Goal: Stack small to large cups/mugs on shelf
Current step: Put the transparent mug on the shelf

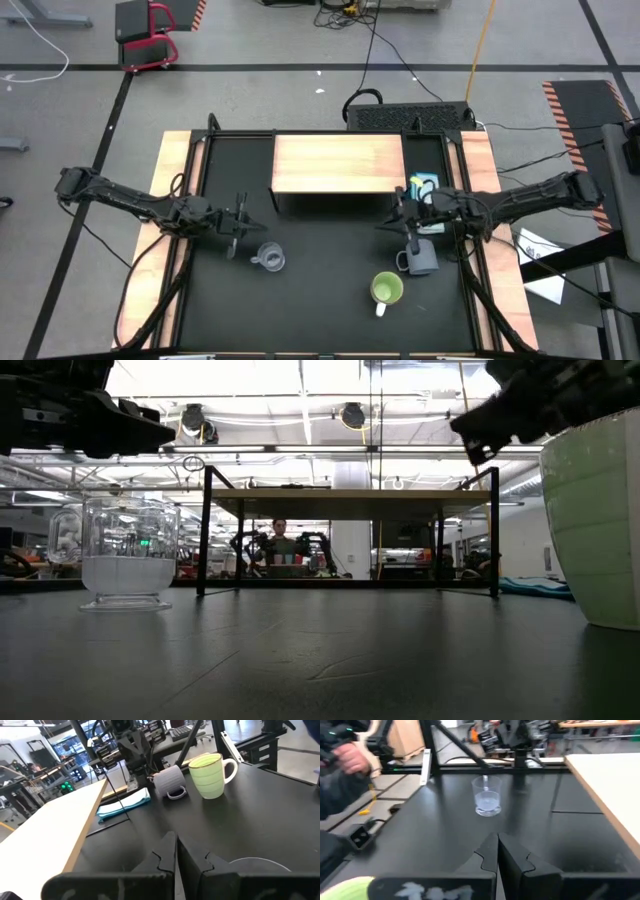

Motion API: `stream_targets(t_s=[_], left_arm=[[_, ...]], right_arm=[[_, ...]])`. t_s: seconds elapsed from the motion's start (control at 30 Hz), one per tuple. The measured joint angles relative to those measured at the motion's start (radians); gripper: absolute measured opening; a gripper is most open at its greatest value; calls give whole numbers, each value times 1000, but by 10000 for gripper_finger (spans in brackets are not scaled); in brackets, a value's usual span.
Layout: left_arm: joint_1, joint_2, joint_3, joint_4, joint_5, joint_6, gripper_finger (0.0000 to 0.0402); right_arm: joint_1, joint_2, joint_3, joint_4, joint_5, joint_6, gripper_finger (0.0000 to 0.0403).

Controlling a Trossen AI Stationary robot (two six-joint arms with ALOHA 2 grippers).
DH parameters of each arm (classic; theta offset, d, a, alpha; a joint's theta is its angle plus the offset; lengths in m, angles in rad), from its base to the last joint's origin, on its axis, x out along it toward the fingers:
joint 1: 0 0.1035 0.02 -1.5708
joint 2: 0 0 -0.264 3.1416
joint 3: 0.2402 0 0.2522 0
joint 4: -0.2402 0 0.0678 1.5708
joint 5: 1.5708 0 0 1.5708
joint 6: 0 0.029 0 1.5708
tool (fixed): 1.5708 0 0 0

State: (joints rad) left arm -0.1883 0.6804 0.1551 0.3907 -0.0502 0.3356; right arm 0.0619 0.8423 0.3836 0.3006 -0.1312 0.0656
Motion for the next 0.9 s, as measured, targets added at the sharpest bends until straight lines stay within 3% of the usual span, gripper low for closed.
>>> stream_targets(t_s=[0.47, 0.77, 0.9], left_arm=[[0, 0, 0, 1, -6, 4, 19], [0, 0, 0, 1, -183, -1, 19], [0, 0, 0, 1, -188, 0, 19]], right_arm=[[-36, 337, 258, 10, -215, -38, 0], [-48, 603, 515, -93, -346, -110, 0], [-48, 699, 604, -135, -352, -161, 0]])
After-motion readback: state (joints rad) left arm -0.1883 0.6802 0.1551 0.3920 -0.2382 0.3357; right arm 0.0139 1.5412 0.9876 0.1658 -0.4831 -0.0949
